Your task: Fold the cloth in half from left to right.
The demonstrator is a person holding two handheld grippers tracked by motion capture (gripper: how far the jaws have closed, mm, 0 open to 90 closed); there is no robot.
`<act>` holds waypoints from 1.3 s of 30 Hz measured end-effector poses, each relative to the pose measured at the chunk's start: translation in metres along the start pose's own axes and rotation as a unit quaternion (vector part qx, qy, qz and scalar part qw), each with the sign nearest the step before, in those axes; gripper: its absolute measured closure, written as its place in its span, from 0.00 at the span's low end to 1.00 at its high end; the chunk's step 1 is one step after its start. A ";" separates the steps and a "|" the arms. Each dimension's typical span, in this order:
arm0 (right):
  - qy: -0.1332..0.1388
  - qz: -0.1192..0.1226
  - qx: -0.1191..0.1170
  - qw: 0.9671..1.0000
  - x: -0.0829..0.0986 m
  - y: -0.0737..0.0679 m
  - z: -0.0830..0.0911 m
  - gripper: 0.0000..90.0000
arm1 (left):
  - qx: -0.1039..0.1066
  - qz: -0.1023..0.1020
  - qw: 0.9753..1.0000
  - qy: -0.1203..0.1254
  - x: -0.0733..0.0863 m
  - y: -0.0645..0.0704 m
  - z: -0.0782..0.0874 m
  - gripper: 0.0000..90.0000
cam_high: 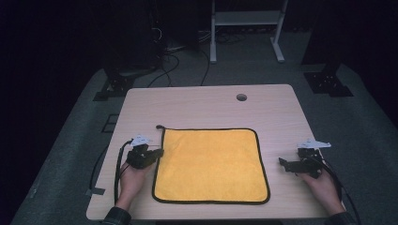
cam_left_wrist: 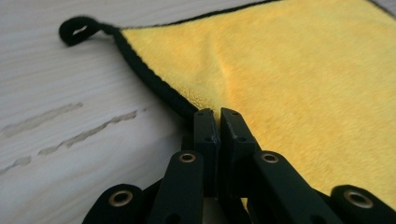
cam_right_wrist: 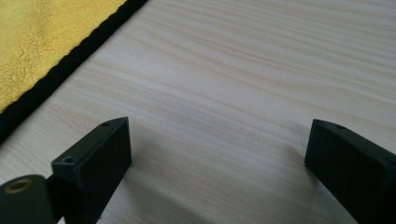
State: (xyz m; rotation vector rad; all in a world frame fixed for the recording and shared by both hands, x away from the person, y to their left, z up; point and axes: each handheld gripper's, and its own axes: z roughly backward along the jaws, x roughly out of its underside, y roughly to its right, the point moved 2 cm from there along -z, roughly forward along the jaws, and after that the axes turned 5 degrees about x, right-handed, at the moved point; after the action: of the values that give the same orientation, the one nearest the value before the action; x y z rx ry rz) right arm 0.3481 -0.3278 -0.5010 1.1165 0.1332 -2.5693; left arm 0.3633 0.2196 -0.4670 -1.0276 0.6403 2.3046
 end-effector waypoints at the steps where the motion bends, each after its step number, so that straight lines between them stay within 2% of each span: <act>1: 0.000 0.000 0.000 1.000 0.000 0.000 0.000 0.07 | 0.004 -0.002 1.000 0.003 -0.001 0.001 0.000 0.95; 10: 0.000 0.000 0.000 1.000 0.000 0.000 0.000 0.07 | 0.048 -0.008 0.999 0.024 -0.014 0.011 0.001 0.95; 21: 0.000 0.000 0.000 1.000 0.000 0.000 0.000 0.07 | 0.085 -0.026 0.996 0.030 -0.030 0.031 -0.015 0.94; 27: 0.000 0.000 0.000 1.000 0.000 0.000 0.000 0.07 | 0.114 -0.025 0.992 0.039 -0.039 0.043 -0.024 0.94; 39: 0.000 0.000 0.000 1.000 0.000 0.000 0.000 0.07 | 0.146 -0.041 0.988 0.035 -0.055 0.068 -0.048 0.94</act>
State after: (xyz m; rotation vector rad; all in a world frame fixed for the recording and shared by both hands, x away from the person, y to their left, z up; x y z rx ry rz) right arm 0.3481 -0.3279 -0.5010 1.1171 0.1328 -2.5688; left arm 0.3766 0.1249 -0.4397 -0.9784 0.9152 2.0351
